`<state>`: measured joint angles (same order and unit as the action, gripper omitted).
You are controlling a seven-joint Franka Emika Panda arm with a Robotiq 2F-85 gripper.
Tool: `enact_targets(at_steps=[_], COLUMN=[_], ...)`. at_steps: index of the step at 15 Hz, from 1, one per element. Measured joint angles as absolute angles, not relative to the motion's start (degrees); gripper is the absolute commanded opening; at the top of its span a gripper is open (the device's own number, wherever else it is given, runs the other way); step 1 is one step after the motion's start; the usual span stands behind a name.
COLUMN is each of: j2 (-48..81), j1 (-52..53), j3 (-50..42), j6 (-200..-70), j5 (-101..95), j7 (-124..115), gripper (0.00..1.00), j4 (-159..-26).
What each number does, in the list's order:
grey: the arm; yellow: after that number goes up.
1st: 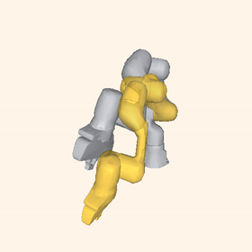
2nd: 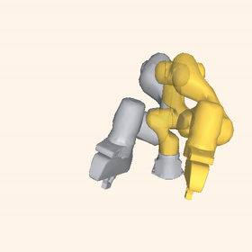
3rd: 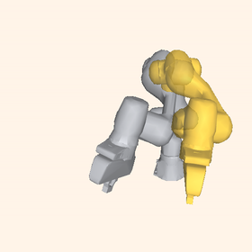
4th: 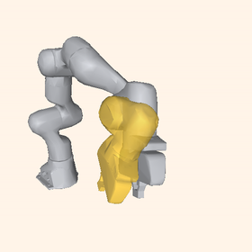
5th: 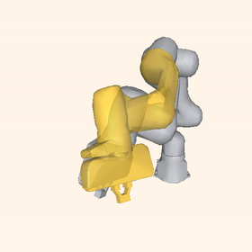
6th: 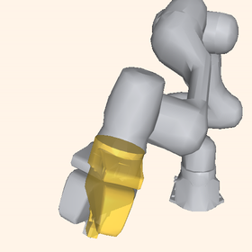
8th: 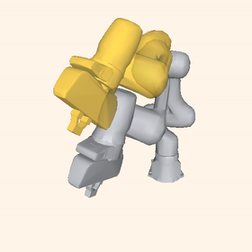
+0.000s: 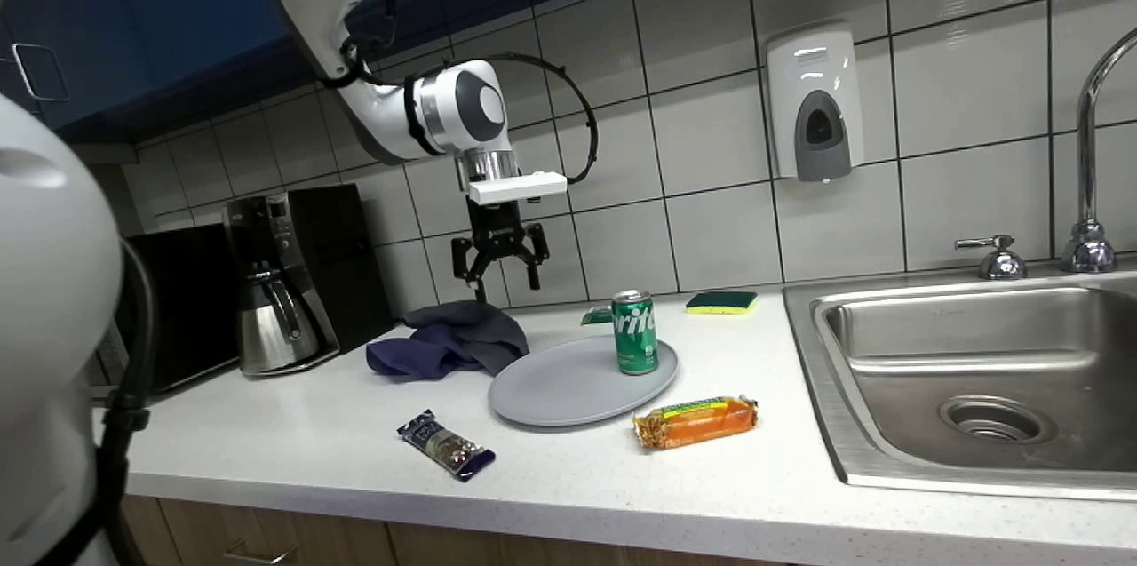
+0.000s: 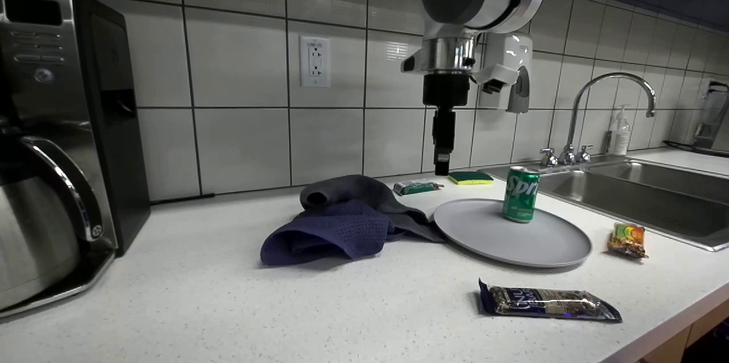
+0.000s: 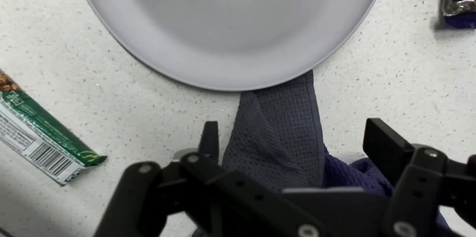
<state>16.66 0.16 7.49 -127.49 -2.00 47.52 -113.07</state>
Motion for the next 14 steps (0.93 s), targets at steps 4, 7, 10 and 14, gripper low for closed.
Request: enact_targets(at_steps=[4, 7, 10, 14], j2=[16.39, 15.59, 14.47, 13.33], j1=[0.29, 0.3, 0.3, 0.11], j3=[5.65, 3.96, 2.48, 0.62], j6=[-128.75, -130.3, -130.94, -130.95], j5=[-4.87, -9.25, -13.06, -14.07], j7=[41.4, 36.69, 31.83, 26.38], gripper=[1.0, 1.0, 1.0, 1.0], j4=[-113.36, -114.18, -115.5, -116.75])
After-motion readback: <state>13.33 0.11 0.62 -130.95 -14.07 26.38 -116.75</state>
